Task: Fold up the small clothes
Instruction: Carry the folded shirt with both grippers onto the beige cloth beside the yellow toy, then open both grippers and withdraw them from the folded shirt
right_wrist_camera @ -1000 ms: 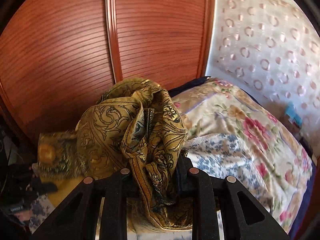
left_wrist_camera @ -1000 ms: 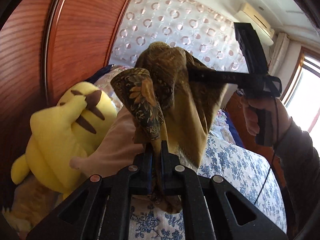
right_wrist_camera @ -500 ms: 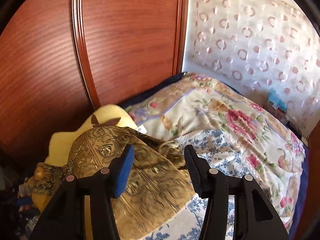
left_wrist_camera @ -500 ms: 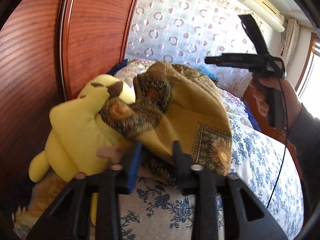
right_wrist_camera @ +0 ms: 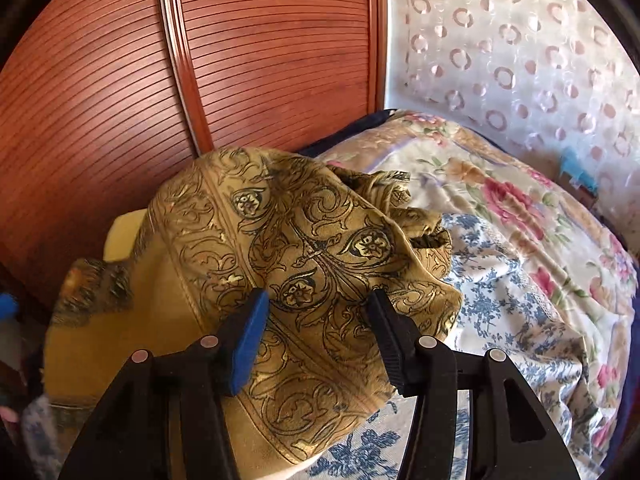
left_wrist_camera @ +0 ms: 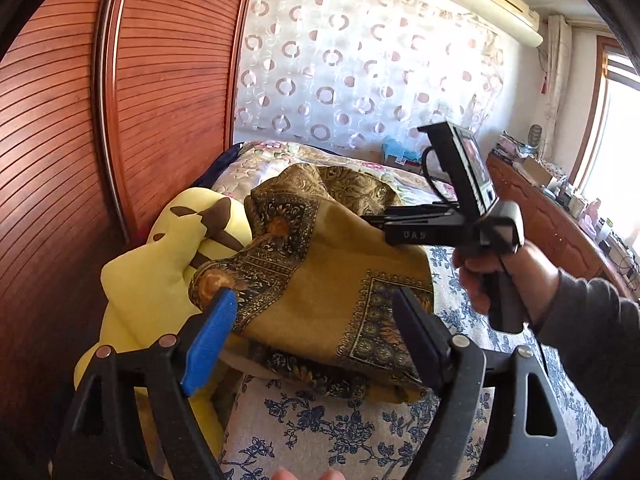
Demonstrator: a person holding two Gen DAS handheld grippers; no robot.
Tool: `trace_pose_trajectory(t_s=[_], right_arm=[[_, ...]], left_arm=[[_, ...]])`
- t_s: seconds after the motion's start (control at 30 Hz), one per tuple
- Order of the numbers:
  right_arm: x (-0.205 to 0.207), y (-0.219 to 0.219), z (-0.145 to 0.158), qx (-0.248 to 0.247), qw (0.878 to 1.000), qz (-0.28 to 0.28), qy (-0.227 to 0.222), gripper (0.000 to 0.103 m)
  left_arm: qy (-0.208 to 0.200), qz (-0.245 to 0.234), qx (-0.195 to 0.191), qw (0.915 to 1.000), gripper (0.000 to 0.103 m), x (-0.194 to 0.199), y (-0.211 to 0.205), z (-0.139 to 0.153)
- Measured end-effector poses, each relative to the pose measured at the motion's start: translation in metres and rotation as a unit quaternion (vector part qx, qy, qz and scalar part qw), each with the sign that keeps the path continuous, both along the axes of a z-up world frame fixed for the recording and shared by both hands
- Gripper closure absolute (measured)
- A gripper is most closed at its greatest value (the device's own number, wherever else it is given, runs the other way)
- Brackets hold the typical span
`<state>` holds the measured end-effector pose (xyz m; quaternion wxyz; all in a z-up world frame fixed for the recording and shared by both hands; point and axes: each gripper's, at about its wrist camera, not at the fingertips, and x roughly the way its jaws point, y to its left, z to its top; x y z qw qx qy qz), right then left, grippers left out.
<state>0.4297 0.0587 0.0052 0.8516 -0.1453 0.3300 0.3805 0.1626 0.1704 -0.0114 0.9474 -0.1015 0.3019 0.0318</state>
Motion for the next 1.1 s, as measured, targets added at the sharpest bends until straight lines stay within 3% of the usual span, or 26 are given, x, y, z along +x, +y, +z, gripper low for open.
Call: trace_pose_trajectory(t_s=[0.17,0.37,0.6,0.77,1.1], right_arm=[[-0.016,-0.026,0.017,0.025,0.999,-0.029,0.002,0.049],[-0.082,-0.087,0.054,0.064,0.995,-0.063,-0.04,0.049],[-0.17,-0.167,0.076,0.106,0.984,-0.118,-0.08,0.048],[-0.245,-0.211,0.076,0.114,0.975,-0.16,-0.103,0.04],[-0.343,-0.247,0.081,0.129,0.953,-0.233,-0.142,0.021]], left_arm=[[-0.004,-0.013,0.014,0.9998,0.022,-0.004,-0.014,0.013],[-0.014,-0.038,0.043,0.9982,0.022,-0.012,-0.047,0.03],[-0.032,-0.074,0.058,0.9951,0.022,-0.028,-0.093,0.048],[-0.048,-0.102,0.063,0.9917,0.022,-0.043,-0.127,0.061],[-0.081,-0.118,0.077,0.9868,0.022,-0.078,-0.179,0.089]])
